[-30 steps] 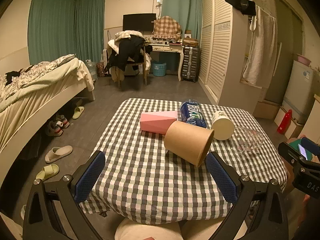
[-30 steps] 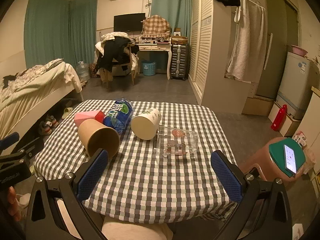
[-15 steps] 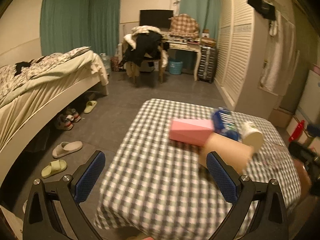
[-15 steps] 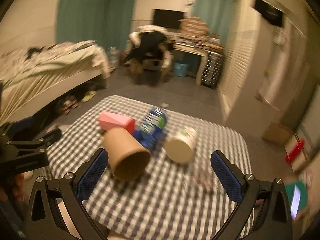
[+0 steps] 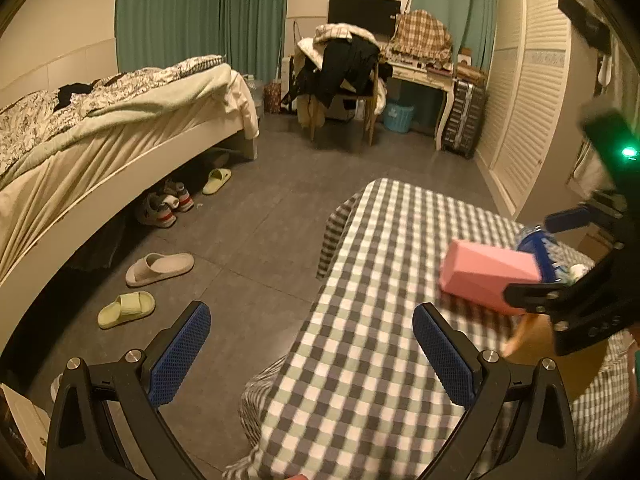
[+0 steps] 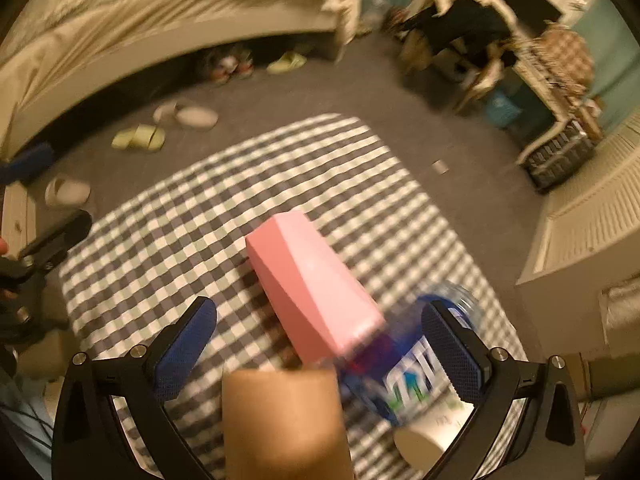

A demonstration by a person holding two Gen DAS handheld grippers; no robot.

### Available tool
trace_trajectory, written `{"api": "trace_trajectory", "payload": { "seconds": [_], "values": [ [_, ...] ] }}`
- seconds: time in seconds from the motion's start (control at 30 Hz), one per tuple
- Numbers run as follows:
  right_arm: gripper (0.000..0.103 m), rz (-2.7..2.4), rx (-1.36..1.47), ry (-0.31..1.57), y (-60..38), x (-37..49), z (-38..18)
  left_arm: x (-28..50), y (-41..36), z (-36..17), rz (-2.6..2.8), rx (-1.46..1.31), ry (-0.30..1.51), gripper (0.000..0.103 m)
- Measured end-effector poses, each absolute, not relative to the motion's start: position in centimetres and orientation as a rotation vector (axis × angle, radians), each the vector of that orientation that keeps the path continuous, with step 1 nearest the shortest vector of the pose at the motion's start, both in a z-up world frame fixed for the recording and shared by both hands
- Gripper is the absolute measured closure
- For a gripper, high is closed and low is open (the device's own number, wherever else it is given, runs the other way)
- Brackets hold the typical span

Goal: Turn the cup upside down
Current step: 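Grasp the pink hexagonal cup lying on its side with the right gripper and lift, then turn the pink cup and lower it onto the table on its side, open the right gripper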

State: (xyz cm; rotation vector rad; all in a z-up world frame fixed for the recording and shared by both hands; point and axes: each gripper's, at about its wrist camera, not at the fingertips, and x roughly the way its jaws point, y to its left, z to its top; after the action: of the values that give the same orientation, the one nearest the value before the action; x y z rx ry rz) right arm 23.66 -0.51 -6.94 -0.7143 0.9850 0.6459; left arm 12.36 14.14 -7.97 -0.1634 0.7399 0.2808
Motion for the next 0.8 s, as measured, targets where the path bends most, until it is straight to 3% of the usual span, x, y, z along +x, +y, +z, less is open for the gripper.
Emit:
{"api": "trace_trajectory", "payload": {
  "seconds": [0.23, 0.4, 0.57, 0.8],
  "values": [
    [0.003, 0.656, -0.824, 1.122, 2.2, 27.6, -12.3, 14.3, 15.3, -9.8, 0.263, -0.166, 0.781, 0.000],
    [0.018, 0.672, -0.792, 1.210, 2.3, 29.8, -13.8, 15.4, 16.0, -10.6, 0.251, -0.179, 0.790, 0.000],
    [0.036, 0.679, -0.734, 1.198, 2.1, 30.5, -12.7, 15.5, 16.0, -10.5, 0.244, -0.178, 0.790, 0.000],
    [0.043, 0.620, -0.600, 1.111, 1.7, 30.9, -5.5, 13.3, 15.4, -8.2, 0.239, -0.173, 0.734, 0.000]
  ]
}}
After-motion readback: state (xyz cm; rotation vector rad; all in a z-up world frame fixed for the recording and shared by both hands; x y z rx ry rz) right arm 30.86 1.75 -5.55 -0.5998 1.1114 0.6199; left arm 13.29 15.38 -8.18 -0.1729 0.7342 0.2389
